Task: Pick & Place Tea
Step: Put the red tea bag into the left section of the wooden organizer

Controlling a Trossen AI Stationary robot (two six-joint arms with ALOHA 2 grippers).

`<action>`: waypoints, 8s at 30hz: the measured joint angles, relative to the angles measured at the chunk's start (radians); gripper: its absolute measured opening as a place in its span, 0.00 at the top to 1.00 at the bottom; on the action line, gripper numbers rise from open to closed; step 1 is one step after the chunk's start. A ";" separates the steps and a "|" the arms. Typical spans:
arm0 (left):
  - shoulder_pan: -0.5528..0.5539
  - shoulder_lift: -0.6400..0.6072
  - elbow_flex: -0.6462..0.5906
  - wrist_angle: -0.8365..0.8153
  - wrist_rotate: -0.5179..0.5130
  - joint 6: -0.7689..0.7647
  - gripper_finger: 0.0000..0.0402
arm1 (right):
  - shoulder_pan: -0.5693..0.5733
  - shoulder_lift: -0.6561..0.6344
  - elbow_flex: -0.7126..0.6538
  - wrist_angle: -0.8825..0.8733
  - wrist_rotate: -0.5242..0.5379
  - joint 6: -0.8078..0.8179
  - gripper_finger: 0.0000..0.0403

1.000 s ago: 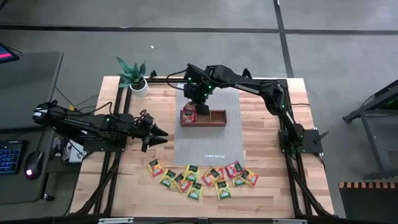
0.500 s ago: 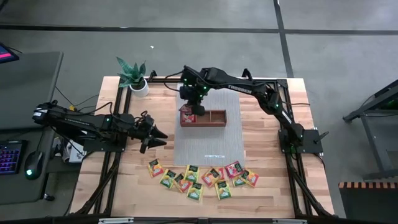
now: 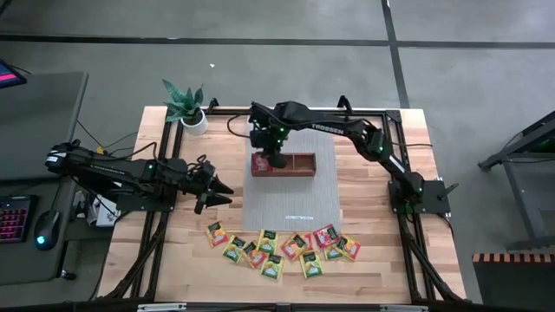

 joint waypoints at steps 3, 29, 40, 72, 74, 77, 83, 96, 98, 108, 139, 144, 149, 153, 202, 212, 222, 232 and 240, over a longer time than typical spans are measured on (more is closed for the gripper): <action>0.000 0.000 0.000 0.000 0.001 -0.001 0.49 | 0.000 0.014 0.000 -0.014 0.016 0.000 1.00; 0.000 0.000 0.000 -0.018 0.003 -0.015 0.49 | 0.004 0.047 0.000 0.006 0.012 0.004 0.99; 0.000 0.000 0.000 -0.019 0.003 -0.018 0.49 | 0.003 0.047 0.000 0.013 0.013 0.020 0.64; 0.000 0.000 0.000 -0.025 0.020 -0.018 0.49 | 0.055 -0.009 0.000 0.079 -0.039 0.300 0.70; 0.000 0.000 0.000 -0.026 0.020 -0.018 0.49 | 0.076 -0.009 0.000 0.081 0.011 0.294 0.80; 0.000 0.000 0.000 -0.031 0.020 -0.018 0.49 | 0.099 -0.009 0.000 0.090 0.077 0.290 0.96; 0.000 0.000 0.000 -0.046 0.021 -0.018 0.49 | 0.117 -0.004 -0.023 0.112 0.191 0.298 0.99; 0.000 0.000 0.000 -0.046 0.022 -0.018 0.49 | 0.125 -0.008 -0.274 0.265 0.209 0.397 1.00; 0.000 0.000 0.000 -0.046 0.022 -0.018 0.49 | 0.124 -0.008 -0.277 0.268 0.220 0.403 1.00; 0.000 0.000 0.000 -0.052 0.021 -0.018 0.49 | 0.114 0.003 -0.256 0.297 0.280 0.403 1.00; 0.000 0.000 0.000 -0.068 0.021 -0.018 0.49 | 0.143 -0.002 0.065 -0.095 0.190 0.405 1.00; 0.000 0.000 0.000 -0.068 0.021 -0.014 0.49 | 0.162 -0.140 -0.094 -0.155 0.230 0.454 1.00; 0.000 0.000 0.000 -0.067 0.020 -0.012 0.49 | 0.176 -0.351 -0.366 -0.053 0.227 0.555 1.00; 0.000 0.000 0.000 -0.068 0.018 -0.010 0.49 | 0.184 -0.560 -0.643 0.101 0.212 0.691 1.00; 0.000 0.000 0.000 -0.069 -0.016 -0.014 0.49 | 0.679 -1.140 -1.736 0.856 0.170 1.957 0.47; 0.000 0.000 0.000 -0.080 -0.009 -0.010 0.49 | 0.709 -1.076 -1.736 0.888 0.171 2.011 0.46; 0.000 0.000 0.000 -0.104 -0.007 -0.010 0.49 | 0.763 -0.985 -1.736 0.936 0.214 2.094 0.47; 0.000 0.000 0.000 -0.105 -0.005 -0.010 0.49 | 0.772 -0.864 -1.733 1.068 0.217 2.109 0.49; 0.000 0.000 0.000 -0.124 0.001 -0.010 0.49 | 0.771 -0.856 -1.733 1.063 0.232 2.133 0.56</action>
